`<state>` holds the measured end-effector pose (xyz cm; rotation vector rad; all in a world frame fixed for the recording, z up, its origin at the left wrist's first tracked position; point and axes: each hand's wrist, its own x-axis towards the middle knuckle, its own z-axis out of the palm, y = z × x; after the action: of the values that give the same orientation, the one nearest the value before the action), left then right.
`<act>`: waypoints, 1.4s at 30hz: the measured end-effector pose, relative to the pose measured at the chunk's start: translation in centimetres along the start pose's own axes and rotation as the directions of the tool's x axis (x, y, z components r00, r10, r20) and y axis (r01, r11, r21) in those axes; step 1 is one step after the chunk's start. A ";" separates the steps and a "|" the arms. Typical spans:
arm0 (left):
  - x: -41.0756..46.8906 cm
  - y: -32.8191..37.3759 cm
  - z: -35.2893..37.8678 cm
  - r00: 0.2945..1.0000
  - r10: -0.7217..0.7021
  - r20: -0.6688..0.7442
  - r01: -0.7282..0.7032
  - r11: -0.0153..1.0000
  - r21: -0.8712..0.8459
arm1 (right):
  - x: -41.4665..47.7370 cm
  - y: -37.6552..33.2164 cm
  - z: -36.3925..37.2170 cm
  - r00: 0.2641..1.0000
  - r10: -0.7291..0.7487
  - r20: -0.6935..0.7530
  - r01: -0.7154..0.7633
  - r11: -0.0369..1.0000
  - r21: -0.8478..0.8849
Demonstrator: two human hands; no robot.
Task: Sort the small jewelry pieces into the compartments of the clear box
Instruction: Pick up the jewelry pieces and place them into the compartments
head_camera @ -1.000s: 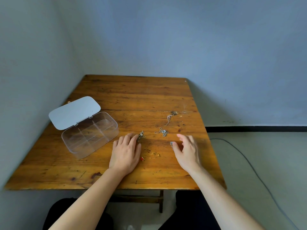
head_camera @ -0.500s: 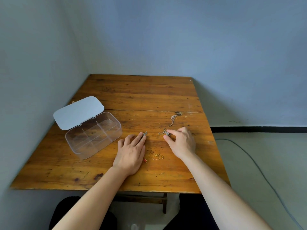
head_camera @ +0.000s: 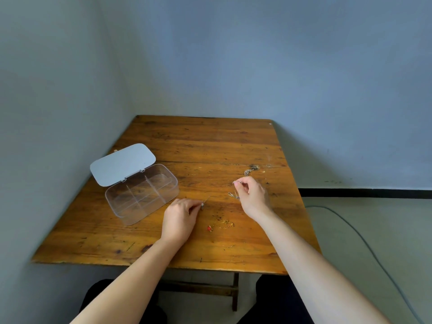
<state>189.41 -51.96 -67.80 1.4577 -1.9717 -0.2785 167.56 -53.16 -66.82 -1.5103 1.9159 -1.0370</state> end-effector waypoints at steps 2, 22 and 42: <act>0.5 0.3 -1.2 0.993 -0.108 -0.053 0.102 0.988 -0.112 | 0.2 -1.3 -0.2 1.000 0.012 -0.004 -0.012 0.995 0.102; 8.1 -4.8 -13.4 0.776 -0.631 0.022 0.296 0.333 -0.895 | 3.7 -12.5 2.6 0.930 0.159 0.332 -0.367 0.464 0.806; 9.2 -11.4 -9.7 0.772 -0.635 -0.032 0.567 0.711 -0.416 | 7.6 -17.8 16.2 0.878 0.214 0.428 -0.372 0.868 0.328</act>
<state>202.75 -62.39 -62.96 1.7455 -1.1481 -0.7562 188.29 -66.48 -61.61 -1.0428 1.4878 -0.8545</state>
